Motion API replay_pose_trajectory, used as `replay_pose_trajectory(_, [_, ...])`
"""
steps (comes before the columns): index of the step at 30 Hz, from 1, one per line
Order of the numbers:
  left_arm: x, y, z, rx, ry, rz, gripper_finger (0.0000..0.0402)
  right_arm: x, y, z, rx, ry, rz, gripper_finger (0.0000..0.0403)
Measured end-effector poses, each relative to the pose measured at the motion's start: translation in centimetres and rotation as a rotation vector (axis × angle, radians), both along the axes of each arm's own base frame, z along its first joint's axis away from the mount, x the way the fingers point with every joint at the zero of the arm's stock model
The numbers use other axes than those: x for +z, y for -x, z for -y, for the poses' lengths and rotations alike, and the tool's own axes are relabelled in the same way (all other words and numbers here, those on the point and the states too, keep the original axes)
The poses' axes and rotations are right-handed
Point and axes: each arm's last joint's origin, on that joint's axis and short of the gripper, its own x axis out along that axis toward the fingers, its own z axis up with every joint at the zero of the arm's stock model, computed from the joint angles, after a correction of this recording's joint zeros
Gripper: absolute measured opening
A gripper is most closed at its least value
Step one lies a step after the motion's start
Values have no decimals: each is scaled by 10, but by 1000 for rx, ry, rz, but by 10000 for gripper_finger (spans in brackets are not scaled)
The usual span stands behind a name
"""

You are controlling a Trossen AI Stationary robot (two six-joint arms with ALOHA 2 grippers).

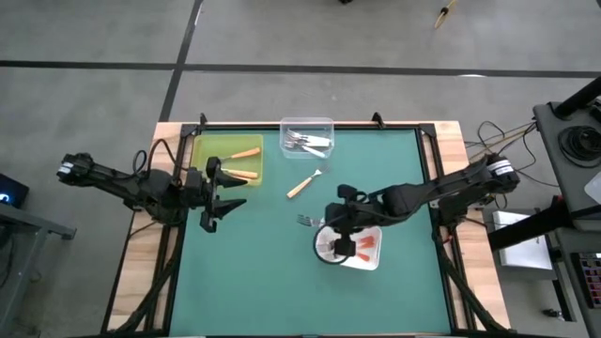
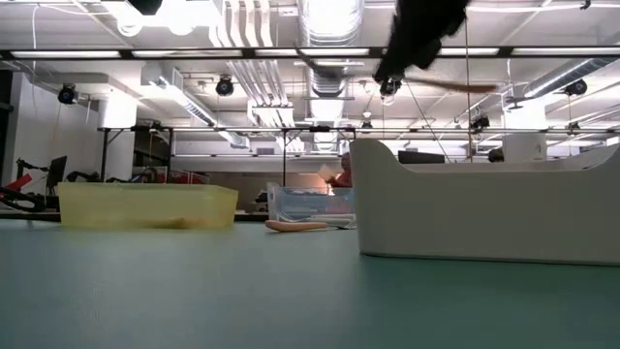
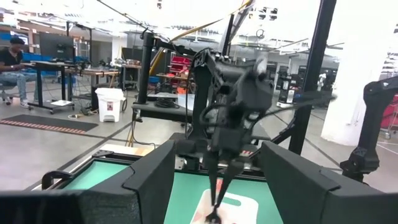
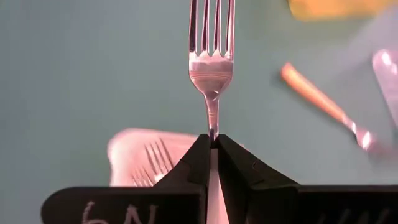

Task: Sort silverware by color (type)
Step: Put the orange fork into the white bin

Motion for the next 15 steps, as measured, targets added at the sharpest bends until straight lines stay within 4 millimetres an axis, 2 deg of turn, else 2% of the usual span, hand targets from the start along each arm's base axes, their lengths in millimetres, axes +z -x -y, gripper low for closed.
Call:
replay_pose_trajectory(8, [0,0,0,0,0,-1,219,-43,21,5,-154,-47,-109,11])
replay_pose_trajectory(15, [0,0,0,1,-4,-2,219,-58,30,-2,-150,-48,-156,11])
